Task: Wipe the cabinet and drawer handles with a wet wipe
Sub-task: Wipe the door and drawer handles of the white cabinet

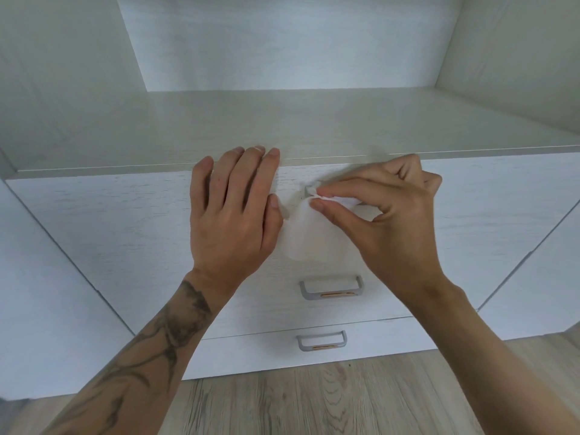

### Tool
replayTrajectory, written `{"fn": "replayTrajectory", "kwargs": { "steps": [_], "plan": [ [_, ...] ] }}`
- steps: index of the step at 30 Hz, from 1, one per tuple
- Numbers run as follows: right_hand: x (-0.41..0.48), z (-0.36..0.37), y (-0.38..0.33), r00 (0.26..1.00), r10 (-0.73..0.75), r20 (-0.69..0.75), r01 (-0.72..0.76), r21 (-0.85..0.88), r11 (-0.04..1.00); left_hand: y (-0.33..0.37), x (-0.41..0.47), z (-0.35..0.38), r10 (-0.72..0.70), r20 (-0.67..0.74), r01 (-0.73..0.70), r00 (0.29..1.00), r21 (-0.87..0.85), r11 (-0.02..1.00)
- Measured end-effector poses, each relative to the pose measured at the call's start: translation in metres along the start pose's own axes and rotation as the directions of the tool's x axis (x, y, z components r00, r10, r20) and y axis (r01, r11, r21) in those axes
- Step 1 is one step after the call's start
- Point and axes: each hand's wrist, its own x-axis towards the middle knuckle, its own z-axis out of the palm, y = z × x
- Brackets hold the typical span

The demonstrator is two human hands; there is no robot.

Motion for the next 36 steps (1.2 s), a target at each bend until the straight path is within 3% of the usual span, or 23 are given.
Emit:
{"fn": "replayTrajectory", "kwargs": {
  "steps": [16, 21, 28, 36],
  "plan": [
    [-0.005, -0.008, 0.006, 0.998, -0.043, -0.043, 0.041, -0.046, 0.998, 0.002, 0.002, -0.002, -0.016, 0.004, 0.015, 1.000, 0.005, 1.000],
    [0.002, -0.003, -0.002, 0.999, -0.047, 0.016, 0.048, -0.074, 0.996, 0.001, 0.001, -0.001, -0.009, -0.004, 0.009, 1.000, -0.011, 1.000],
    [0.000, -0.003, -0.012, 0.998, 0.054, -0.024, -0.056, -0.093, 0.994, 0.001, 0.001, 0.002, -0.007, -0.025, 0.007, 1.000, 0.004, 1.000],
    [-0.001, -0.002, -0.010, 0.996, -0.082, -0.023, 0.077, -0.167, 0.983, -0.001, 0.000, 0.000, -0.007, -0.016, 0.007, 1.000, -0.006, 1.000]
  ]
}}
